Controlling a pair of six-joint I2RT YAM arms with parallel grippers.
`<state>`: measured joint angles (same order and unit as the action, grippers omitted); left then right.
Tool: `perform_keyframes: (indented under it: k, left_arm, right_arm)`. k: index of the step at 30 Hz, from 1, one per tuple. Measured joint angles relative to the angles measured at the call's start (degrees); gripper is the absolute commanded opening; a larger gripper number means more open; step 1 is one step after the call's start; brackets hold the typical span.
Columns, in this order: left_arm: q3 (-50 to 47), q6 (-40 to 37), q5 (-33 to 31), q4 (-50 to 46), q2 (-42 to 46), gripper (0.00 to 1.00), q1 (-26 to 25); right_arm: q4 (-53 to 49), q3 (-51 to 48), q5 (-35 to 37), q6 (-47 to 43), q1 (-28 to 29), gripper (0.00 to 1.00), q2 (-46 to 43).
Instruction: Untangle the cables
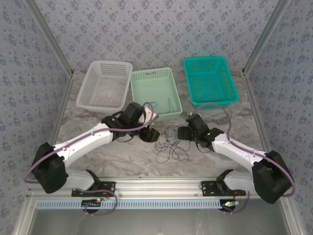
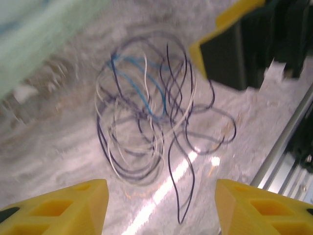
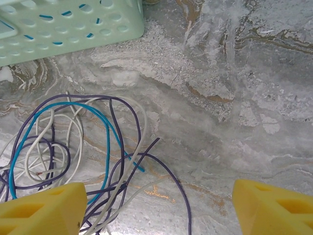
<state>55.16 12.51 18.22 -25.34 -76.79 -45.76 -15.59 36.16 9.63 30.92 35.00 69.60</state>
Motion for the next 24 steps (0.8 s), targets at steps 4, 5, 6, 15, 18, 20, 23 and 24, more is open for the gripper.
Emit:
perform_keyframes:
  k: [4, 5, 6, 15, 18, 20, 23, 24]
  left_arm:
    - [-5.03, 1.70, 0.79, 1.40, -0.24, 0.56, -1.73]
    - [-5.57, 2.10, 0.87, 1.64, -0.26, 0.56, -2.36]
    - [-5.88, 2.47, 0.87, 1.84, -0.26, 0.56, -3.28]
    - [-5.97, 3.93, 0.22, 3.52, -5.70, 0.51, -8.66]
    - [-6.01, 4.11, -0.22, 3.67, -7.65, 0.48, -8.63]
    - [-6.01, 4.07, -0.20, 3.98, -9.01, 0.47, -8.66]
    - [-6.01, 4.07, -0.17, 4.28, -10.67, 0.46, -8.70]
    - [-6.01, 4.07, -0.17, 4.42, -11.10, 0.45, -8.74]
  right_arm:
    - [0.00, 0.00, 0.00, 0.24, 0.00, 0.82, 0.00]
    - [0.00, 0.00, -0.02, 0.22, 0.00, 0.82, 0.00]
    - [0.00, 0.00, -0.02, 0.22, 0.00, 0.82, 0.00]
    - [0.57, 0.00, -0.09, 0.39, 0.02, 0.84, 0.00]
    - [0.61, 0.00, -0.07, 0.61, 0.00, 0.85, 0.00]
    - [0.61, 0.00, -0.04, 0.74, 0.00, 0.85, 0.00]
    - [0.61, 0.00, -0.04, 0.83, 0.00, 0.85, 0.00]
    - [0.61, 0.00, -0.04, 0.85, 0.00, 0.85, 0.00]
